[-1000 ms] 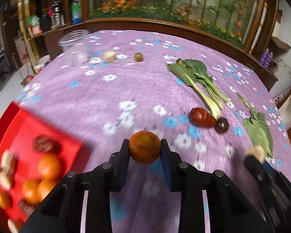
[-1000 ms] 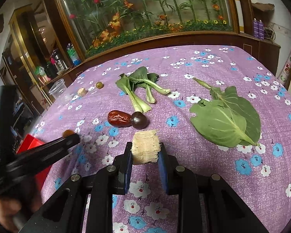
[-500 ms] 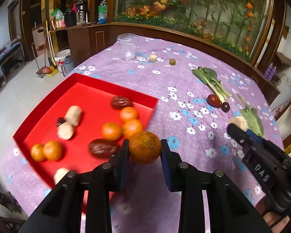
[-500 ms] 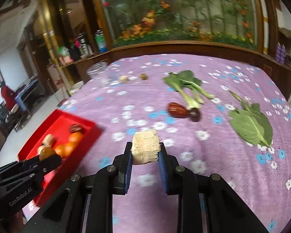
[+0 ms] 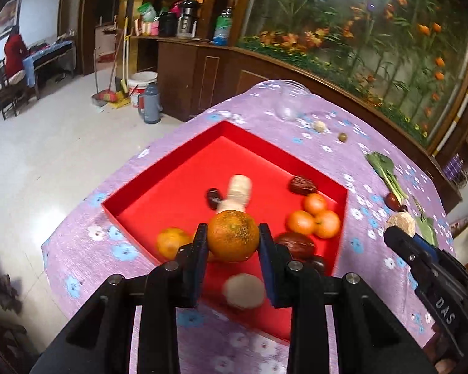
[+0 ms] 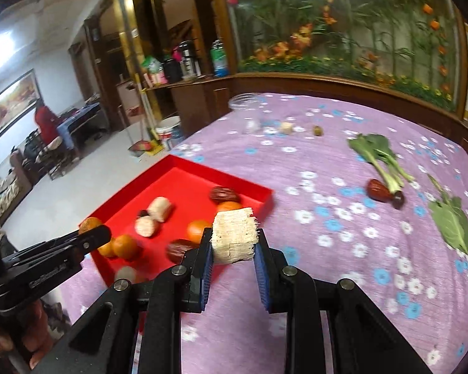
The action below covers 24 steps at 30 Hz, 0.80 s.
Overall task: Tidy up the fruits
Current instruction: 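Carry the orange and bread piece into the red tray and release both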
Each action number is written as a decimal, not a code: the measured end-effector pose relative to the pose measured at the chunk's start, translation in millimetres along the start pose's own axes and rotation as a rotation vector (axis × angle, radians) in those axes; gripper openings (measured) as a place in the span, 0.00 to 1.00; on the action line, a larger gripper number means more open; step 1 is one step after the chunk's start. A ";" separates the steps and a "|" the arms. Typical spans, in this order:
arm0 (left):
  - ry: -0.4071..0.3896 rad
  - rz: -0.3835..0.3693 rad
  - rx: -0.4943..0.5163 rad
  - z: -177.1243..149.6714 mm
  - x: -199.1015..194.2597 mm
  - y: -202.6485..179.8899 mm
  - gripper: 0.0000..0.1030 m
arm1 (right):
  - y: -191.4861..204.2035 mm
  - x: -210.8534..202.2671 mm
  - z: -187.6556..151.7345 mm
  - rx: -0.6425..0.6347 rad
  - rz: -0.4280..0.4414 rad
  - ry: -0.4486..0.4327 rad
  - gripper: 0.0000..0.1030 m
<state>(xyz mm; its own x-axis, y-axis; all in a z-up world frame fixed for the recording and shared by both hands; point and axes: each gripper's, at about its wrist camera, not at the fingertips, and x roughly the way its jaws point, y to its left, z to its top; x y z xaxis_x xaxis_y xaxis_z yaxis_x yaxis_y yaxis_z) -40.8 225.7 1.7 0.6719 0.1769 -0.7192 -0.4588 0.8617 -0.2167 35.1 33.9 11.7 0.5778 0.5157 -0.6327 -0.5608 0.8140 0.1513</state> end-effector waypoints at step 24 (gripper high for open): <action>0.049 0.083 0.038 23.6 40.9 -8.8 0.29 | 36.0 93.8 27.6 -0.065 0.029 0.120 0.26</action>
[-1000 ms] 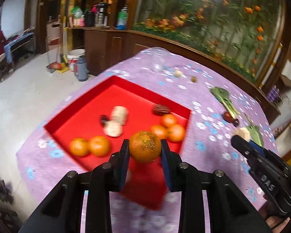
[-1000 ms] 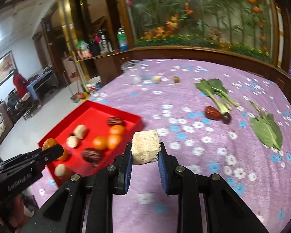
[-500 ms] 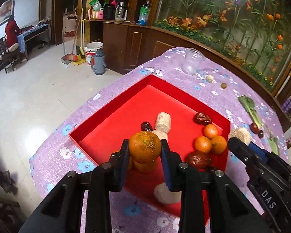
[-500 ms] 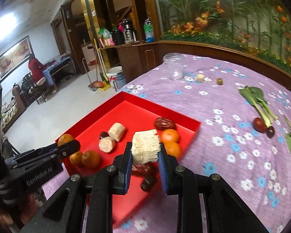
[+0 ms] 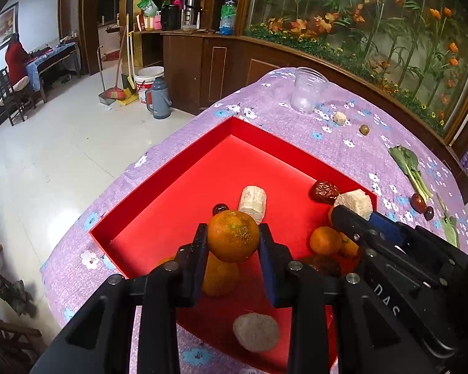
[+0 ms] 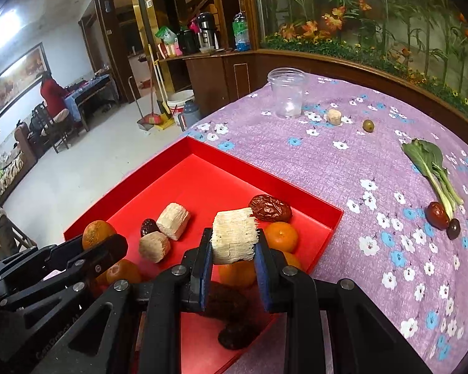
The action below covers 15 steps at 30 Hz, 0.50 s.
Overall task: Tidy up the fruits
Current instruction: 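Carry the orange and bread piece into the red tray and release both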
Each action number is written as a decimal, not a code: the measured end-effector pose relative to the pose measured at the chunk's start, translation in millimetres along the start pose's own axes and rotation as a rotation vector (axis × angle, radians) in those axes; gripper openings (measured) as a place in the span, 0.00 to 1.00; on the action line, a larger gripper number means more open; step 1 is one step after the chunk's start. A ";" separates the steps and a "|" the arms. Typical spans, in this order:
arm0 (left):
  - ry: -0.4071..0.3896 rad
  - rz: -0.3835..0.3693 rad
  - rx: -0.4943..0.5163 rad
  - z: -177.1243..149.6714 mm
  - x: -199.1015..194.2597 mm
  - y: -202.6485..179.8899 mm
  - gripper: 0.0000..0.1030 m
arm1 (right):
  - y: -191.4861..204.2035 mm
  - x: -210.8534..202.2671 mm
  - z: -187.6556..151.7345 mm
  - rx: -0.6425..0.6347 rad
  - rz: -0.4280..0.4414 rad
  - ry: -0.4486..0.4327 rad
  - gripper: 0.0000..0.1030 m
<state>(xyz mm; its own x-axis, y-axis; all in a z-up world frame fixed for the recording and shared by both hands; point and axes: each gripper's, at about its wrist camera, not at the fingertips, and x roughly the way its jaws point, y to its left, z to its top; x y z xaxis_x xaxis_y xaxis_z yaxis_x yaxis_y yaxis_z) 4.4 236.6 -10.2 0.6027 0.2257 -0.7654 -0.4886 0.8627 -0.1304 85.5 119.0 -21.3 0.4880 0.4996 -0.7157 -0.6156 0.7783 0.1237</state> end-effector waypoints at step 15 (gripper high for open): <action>0.008 0.052 -0.037 21.6 21.0 13.0 0.29 | 10.6 20.8 12.2 -0.014 0.014 0.026 0.26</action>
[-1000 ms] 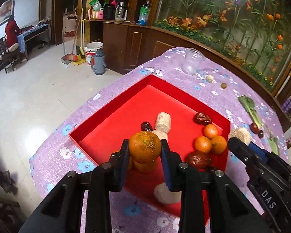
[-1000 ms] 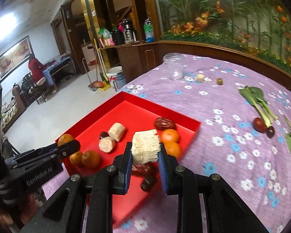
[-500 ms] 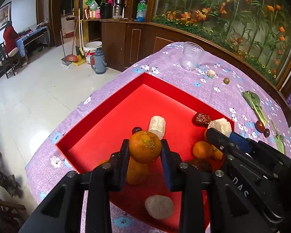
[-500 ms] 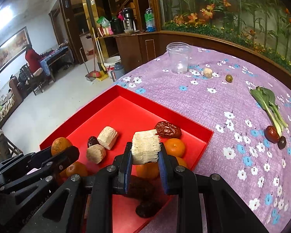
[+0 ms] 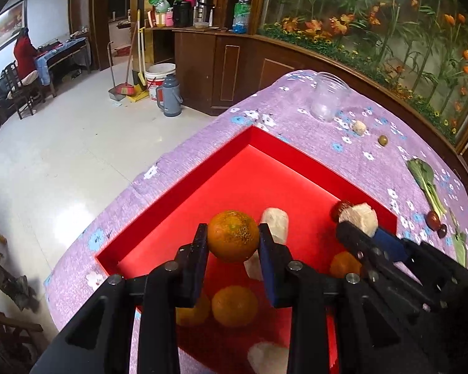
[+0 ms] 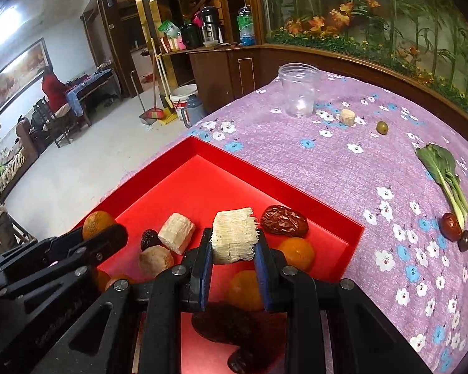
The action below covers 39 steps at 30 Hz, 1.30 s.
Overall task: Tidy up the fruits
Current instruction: 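Carry the orange and bread piece into the red tray and release both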
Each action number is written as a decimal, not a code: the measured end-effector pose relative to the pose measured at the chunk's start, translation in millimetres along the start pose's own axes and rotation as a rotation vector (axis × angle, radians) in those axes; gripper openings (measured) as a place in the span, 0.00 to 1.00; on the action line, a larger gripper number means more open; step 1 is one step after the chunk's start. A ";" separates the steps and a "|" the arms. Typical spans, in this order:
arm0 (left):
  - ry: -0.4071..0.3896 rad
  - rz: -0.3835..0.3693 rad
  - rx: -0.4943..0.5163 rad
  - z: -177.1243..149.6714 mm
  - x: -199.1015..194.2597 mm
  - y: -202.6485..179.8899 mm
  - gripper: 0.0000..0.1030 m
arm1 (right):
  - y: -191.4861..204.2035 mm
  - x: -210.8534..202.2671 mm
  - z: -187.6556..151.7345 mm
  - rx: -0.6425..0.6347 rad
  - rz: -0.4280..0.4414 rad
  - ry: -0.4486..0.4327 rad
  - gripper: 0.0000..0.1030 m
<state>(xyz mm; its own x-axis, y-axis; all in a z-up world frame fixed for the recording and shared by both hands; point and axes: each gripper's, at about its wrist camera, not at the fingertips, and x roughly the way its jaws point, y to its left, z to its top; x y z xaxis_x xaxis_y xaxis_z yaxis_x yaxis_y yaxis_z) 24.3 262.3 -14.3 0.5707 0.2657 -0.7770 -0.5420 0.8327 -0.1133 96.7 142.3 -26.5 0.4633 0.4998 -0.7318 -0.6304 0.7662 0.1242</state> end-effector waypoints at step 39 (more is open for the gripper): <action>-0.016 0.052 -0.042 6.1 -11.0 6.0 0.76 | -14.8 -22.0 -12.1 0.047 -0.014 -0.030 0.54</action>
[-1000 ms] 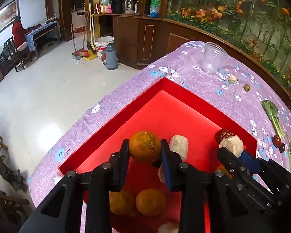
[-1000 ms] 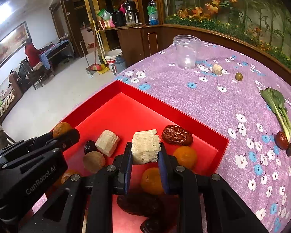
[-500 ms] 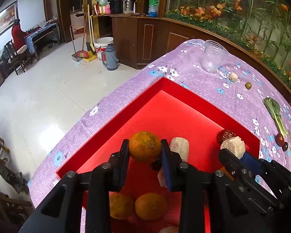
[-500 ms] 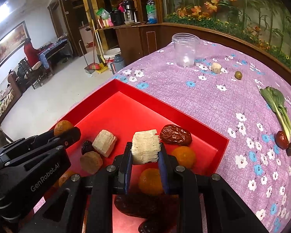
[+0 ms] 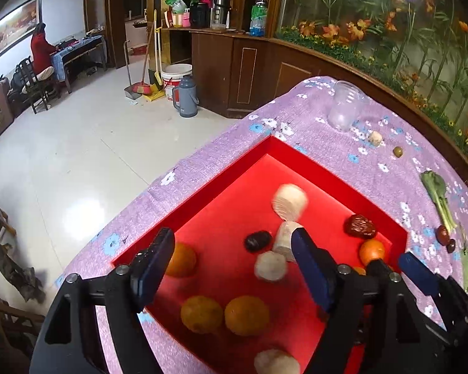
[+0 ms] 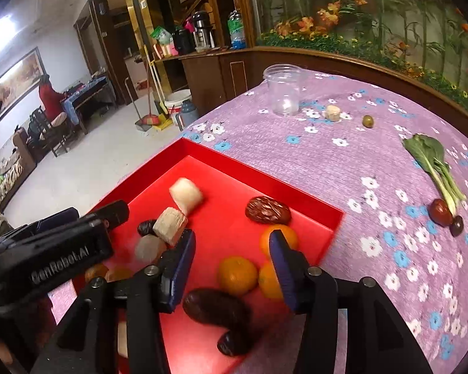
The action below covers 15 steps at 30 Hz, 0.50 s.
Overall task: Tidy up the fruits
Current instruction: 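Carry the orange and bread piece into the red tray and release both, then grasp a dark date with the left gripper while the right gripper grasps a dark plum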
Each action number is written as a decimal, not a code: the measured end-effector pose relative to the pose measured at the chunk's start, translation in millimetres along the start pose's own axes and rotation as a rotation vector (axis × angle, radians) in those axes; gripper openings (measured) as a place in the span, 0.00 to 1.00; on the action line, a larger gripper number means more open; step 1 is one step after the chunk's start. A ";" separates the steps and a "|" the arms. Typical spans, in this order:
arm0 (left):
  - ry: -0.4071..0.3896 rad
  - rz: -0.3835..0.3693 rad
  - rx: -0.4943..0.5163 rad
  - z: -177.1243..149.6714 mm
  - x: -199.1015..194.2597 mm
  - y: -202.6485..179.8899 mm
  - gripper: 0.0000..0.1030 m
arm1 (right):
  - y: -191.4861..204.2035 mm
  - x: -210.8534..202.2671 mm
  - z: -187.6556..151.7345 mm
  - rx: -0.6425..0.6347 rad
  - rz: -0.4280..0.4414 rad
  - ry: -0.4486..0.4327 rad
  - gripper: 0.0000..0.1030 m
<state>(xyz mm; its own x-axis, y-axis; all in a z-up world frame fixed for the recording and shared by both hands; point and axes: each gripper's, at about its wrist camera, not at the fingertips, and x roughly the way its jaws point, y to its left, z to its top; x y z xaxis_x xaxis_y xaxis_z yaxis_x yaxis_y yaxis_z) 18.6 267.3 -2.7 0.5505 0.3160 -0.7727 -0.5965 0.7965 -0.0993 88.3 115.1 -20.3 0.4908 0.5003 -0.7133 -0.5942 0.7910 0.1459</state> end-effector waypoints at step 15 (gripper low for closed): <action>-0.044 -0.187 0.187 -52.8 -44.5 -84.5 0.78 | -116.8 -91.8 -70.8 0.198 -0.110 -0.085 0.64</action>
<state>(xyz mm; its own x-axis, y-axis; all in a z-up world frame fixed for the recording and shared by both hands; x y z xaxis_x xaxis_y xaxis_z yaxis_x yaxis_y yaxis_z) 13.7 158.7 7.0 0.6684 0.1730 -0.7234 -0.3660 0.9232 -0.1174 67.5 -48.1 -20.4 0.6026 0.4286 -0.6732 -0.4017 0.8918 0.2082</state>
